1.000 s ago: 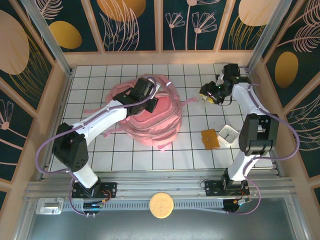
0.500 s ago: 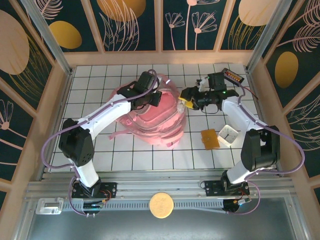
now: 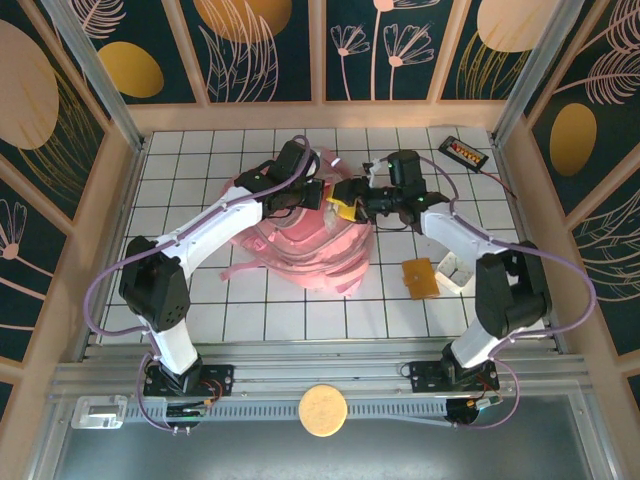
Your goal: Pack the student bag
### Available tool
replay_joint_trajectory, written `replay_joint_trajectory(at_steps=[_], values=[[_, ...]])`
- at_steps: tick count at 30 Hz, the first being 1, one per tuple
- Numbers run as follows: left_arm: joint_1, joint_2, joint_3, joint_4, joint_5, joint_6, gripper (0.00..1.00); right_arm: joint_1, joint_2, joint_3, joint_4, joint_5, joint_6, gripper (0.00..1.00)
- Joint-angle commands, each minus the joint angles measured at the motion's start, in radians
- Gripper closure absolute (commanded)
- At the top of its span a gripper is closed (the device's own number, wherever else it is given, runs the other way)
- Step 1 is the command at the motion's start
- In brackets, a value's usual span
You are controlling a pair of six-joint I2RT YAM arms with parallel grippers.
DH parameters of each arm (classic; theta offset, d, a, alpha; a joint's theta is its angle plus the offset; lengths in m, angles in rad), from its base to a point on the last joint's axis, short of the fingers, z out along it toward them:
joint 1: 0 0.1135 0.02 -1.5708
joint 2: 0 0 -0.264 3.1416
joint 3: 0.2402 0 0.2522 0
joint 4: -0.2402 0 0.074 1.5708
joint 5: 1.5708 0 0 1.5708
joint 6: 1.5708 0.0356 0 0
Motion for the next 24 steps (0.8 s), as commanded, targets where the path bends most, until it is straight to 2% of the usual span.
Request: replay_joint_trajectory(at_steps=[1, 9, 15, 19, 24], values=[[-0.002, -0.018, 0.061, 0.121, 0.045, -0.07, 1.0, 0.021, 0.07, -0.017, 0.183, -0.027, 0.109, 0.49], [-0.001, -0.042, 0.082, 0.153, 0.03, -0.089, 1.0, 0.033, 0.179, -0.078, 0.426, -0.007, 0.289, 0.5], [-0.001, -0.029, 0.113, 0.155, 0.026, -0.075, 1.0, 0.052, 0.238, -0.002, 0.254, 0.034, 0.206, 0.49], [-0.002, -0.014, 0.126, 0.157, 0.039, -0.063, 1.0, 0.062, 0.262, 0.025, 0.252, 0.038, 0.21, 0.3], [0.004, -0.006, 0.121, 0.155, 0.052, -0.053, 1.0, 0.067, 0.278, 0.047, 0.254, 0.032, 0.21, 0.26]])
